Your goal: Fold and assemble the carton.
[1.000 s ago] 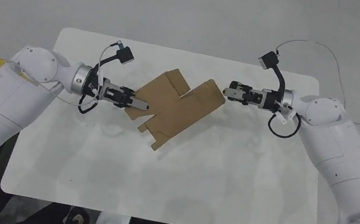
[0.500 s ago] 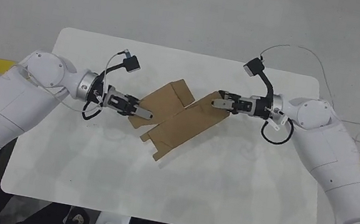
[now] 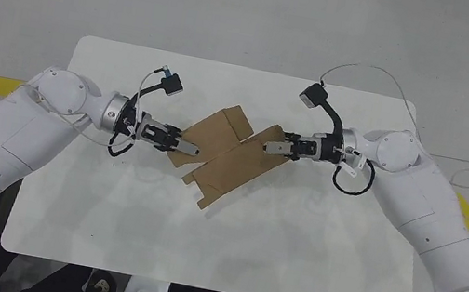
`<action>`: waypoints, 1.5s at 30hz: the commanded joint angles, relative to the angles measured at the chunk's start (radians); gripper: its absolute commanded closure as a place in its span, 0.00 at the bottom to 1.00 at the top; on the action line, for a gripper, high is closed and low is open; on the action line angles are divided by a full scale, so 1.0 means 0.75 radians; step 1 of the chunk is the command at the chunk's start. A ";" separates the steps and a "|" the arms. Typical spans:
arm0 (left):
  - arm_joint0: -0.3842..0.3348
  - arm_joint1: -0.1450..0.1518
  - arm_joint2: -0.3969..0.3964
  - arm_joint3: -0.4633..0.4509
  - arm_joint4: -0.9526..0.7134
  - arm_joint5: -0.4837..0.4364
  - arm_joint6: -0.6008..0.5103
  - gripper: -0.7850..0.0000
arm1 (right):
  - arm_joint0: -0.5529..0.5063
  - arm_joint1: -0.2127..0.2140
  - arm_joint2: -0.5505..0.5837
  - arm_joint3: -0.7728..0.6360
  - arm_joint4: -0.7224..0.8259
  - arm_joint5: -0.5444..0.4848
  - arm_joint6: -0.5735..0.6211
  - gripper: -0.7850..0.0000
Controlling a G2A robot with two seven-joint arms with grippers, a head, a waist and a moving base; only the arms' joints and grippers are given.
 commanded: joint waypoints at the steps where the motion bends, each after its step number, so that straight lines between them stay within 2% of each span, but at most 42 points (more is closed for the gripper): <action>1: -0.004 0.001 0.007 0.003 -0.005 -0.002 0.002 1.00 | 0.002 0.003 -0.004 -0.001 0.001 0.001 0.001 0.00; 5: -0.014 0.003 0.018 0.008 -0.010 -0.007 0.007 1.00 | 0.009 0.009 -0.014 0.005 -0.006 -0.002 -0.002 0.00; 7: -0.018 0.004 0.023 0.012 -0.011 -0.010 0.010 1.00 | 0.012 0.011 -0.020 0.005 -0.004 -0.001 -0.001 0.33; 8: -0.020 0.005 0.025 0.013 -0.012 -0.012 0.012 1.00 | 0.014 0.012 -0.023 0.006 -0.002 0.001 0.001 0.53; 16: -0.034 0.011 0.042 0.020 -0.020 -0.019 0.019 1.00 | 0.018 0.021 -0.046 0.001 0.010 0.006 0.005 0.92; 20: -0.038 0.013 0.052 0.034 -0.021 -0.024 0.024 1.00 | 0.022 0.023 -0.058 -0.001 0.017 0.006 0.006 1.00; 29: -0.053 0.017 0.068 0.032 -0.031 -0.032 0.032 1.00 | 0.036 0.026 -0.084 0.001 0.031 0.004 0.004 1.00; 30: -0.054 0.017 0.069 0.032 -0.034 -0.034 0.034 0.82 | 0.037 0.026 -0.086 0.003 0.033 0.004 0.004 1.00; 31: -0.056 0.018 0.069 0.033 -0.034 -0.037 0.037 0.58 | 0.038 0.026 -0.087 0.007 0.038 0.003 0.003 1.00; 32: -0.057 0.020 0.068 0.034 -0.036 -0.041 0.042 0.14 | 0.039 0.027 -0.088 0.011 0.042 0.002 0.002 1.00; 33: -0.059 0.021 0.065 0.033 -0.039 -0.048 0.048 0.00 | 0.040 0.028 -0.088 0.018 0.044 0.000 0.000 1.00; 40: -0.064 0.034 0.029 0.056 -0.078 -0.105 0.105 0.00 | 0.034 0.021 -0.079 0.092 0.057 -0.036 -0.036 1.00; 45: -0.060 0.035 -0.003 0.115 -0.125 -0.133 0.133 0.00 | 0.020 0.004 -0.056 0.152 0.083 -0.063 -0.087 1.00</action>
